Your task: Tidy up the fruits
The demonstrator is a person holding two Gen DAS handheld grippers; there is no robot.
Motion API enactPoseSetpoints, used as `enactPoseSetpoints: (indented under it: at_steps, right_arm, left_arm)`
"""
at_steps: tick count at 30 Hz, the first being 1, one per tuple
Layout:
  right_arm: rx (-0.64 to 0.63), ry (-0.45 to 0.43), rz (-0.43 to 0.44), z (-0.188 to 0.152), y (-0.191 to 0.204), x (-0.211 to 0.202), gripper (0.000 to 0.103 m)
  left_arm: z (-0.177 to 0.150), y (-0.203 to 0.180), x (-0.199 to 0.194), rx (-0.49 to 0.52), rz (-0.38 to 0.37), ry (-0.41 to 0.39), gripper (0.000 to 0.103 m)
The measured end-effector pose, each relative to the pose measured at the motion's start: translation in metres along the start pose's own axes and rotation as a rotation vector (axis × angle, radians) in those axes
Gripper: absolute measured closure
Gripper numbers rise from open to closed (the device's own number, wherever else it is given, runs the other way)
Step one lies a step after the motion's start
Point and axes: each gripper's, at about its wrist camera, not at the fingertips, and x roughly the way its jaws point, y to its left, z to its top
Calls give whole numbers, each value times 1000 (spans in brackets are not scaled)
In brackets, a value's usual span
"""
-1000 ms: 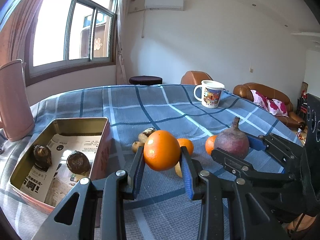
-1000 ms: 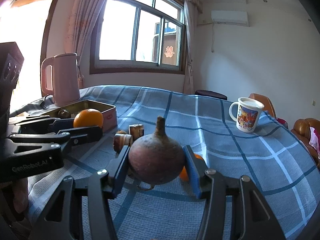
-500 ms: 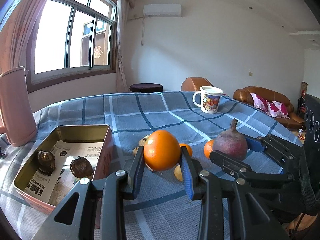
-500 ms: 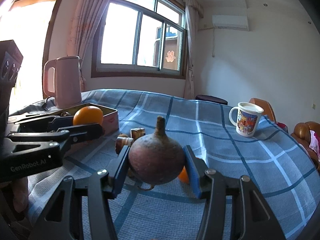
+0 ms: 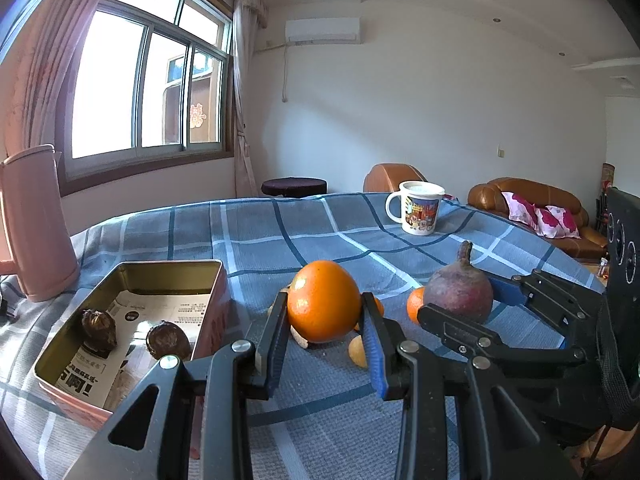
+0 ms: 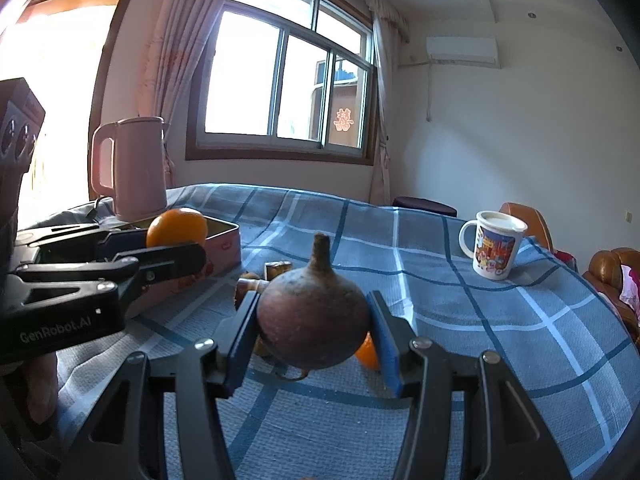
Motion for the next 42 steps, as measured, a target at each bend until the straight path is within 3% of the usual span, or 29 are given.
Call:
enactPoseSetpoints:
  at_steps: [42]
  right_arm:
    - [-30,-82,39,-1,3,-11,48]
  left_arm:
    - [6,-6,-23,54,54,-109,67]
